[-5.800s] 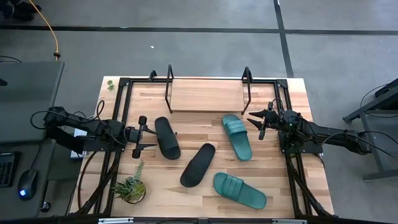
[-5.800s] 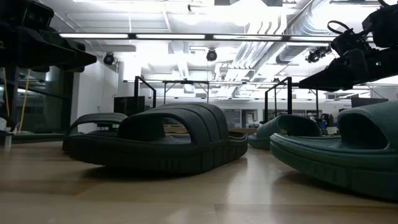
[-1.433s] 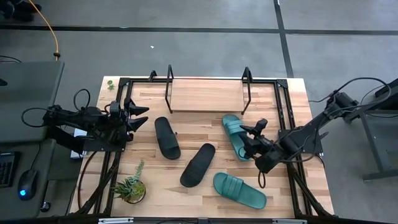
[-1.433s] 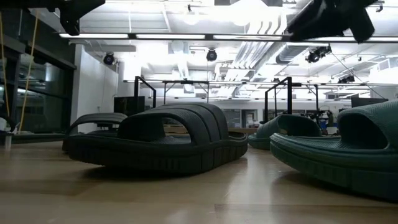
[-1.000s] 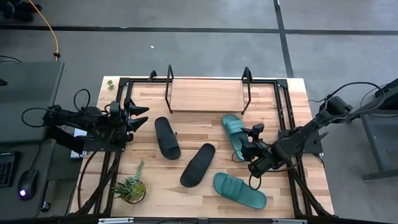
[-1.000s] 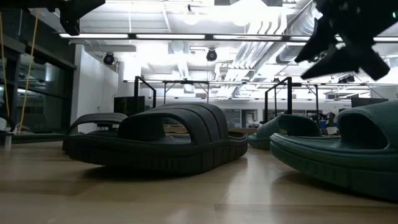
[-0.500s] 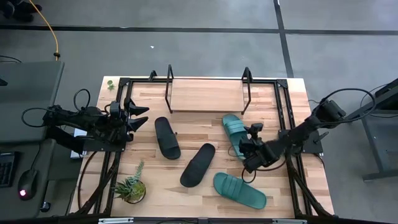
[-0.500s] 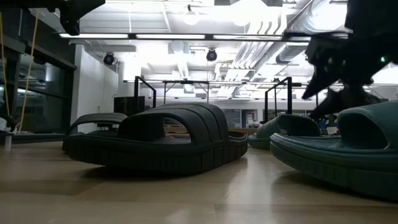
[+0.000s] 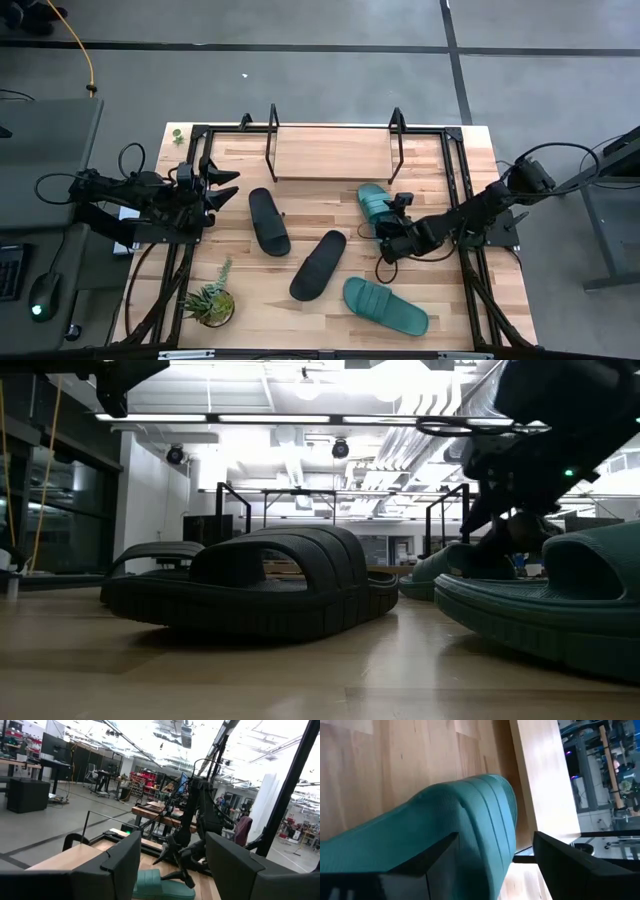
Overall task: Pick and place slides into the shelf
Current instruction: Put the right green slide on the shelf
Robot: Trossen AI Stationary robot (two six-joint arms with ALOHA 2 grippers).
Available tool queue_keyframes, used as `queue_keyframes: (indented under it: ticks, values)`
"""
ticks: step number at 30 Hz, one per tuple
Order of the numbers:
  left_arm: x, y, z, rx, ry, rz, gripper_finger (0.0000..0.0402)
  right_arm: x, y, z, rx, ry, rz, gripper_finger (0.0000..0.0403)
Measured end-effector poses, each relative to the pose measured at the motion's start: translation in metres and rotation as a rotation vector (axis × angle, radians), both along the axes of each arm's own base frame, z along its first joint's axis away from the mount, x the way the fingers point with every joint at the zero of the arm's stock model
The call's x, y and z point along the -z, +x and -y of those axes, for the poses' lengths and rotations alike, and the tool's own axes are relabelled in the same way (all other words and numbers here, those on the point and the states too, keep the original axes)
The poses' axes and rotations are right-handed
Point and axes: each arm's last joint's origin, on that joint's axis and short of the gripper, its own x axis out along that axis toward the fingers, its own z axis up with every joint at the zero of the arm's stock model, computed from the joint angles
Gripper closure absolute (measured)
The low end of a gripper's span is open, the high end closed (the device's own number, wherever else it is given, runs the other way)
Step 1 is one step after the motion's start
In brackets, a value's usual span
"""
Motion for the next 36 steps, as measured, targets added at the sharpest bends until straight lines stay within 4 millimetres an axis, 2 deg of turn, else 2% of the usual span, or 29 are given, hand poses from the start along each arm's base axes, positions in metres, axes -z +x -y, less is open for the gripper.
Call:
queue_keyframes:
  ticks: [5, 9, 18, 30, 32, 36]
  values:
    - [0.0, 0.0, 0.0, 0.0, 0.0, 0.0, 0.0195, 0.001, 0.003, 0.008, 0.029, 0.038, -0.01, 0.0159]
    - [0.0, 0.0, 0.0, 0.0, 0.0, 0.0, 0.0195, 0.001, 0.004, 0.012, 0.048, 0.051, -0.009, 0.0175]
    - [0.0, 0.0, 0.0, 0.0, 0.0, 0.0, 0.0195, 0.002, 0.005, 0.019, 0.094, 0.075, 0.007, 0.0262]
    - [0.0, 0.0, 0.0, -0.001, 0.0, 0.0, 0.0195, 0.003, 0.007, 0.021, 0.069, 0.134, -0.028, 0.0385]
    - [0.0, 0.0, 0.0, 0.0, 0.0, 0.0, 0.0195, 0.003, 0.007, 0.021, 0.068, 0.134, -0.028, 0.0397]
    - [0.0, 0.0, 0.0, -0.001, 0.0, 0.0, 0.0195, 0.003, 0.008, 0.021, 0.066, 0.136, -0.026, 0.0395]
